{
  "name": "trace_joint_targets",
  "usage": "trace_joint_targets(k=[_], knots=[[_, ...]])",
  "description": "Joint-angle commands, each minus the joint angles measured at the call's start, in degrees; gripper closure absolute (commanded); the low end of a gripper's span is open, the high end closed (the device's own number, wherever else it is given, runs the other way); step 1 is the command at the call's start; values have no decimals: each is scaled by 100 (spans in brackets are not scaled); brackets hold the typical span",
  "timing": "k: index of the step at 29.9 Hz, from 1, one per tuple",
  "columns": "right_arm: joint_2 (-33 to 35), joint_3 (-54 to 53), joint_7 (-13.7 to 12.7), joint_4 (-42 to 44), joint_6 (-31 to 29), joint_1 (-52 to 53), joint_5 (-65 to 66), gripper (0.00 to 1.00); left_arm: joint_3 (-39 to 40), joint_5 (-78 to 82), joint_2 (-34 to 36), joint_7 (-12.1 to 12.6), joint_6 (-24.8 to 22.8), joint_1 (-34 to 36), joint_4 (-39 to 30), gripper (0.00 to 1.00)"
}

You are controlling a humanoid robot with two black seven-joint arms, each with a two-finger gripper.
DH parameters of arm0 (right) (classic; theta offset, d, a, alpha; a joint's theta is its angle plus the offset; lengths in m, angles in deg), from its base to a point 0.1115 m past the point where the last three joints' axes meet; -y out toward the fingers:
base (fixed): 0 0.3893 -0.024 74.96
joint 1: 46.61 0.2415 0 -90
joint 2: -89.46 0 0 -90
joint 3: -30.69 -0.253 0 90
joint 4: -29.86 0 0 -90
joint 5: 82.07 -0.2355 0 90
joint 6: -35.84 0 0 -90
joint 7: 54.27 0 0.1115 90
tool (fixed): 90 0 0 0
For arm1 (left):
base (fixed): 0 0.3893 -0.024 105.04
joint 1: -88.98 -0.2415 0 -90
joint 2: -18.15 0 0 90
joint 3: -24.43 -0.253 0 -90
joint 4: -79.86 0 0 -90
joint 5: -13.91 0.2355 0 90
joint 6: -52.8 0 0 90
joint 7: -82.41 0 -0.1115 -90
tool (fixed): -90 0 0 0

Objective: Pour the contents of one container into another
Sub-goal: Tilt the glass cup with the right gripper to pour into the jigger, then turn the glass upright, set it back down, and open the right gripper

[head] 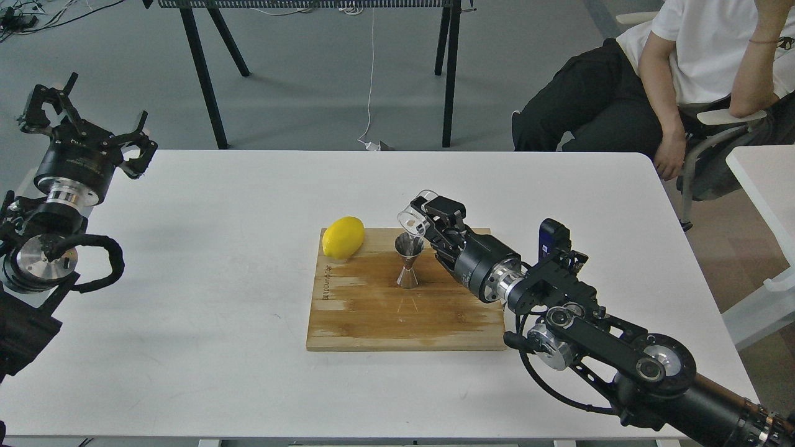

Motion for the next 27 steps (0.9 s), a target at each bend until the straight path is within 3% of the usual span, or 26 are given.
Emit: trace_joint_targets(k=[1,27], knots=[[4,115,66,3,104,2,168,74,0,0,-9,0,8,-3,0,0],[171,633,233,179,280,300,678,74,0,0,0,-53,16,-56,0,0]])
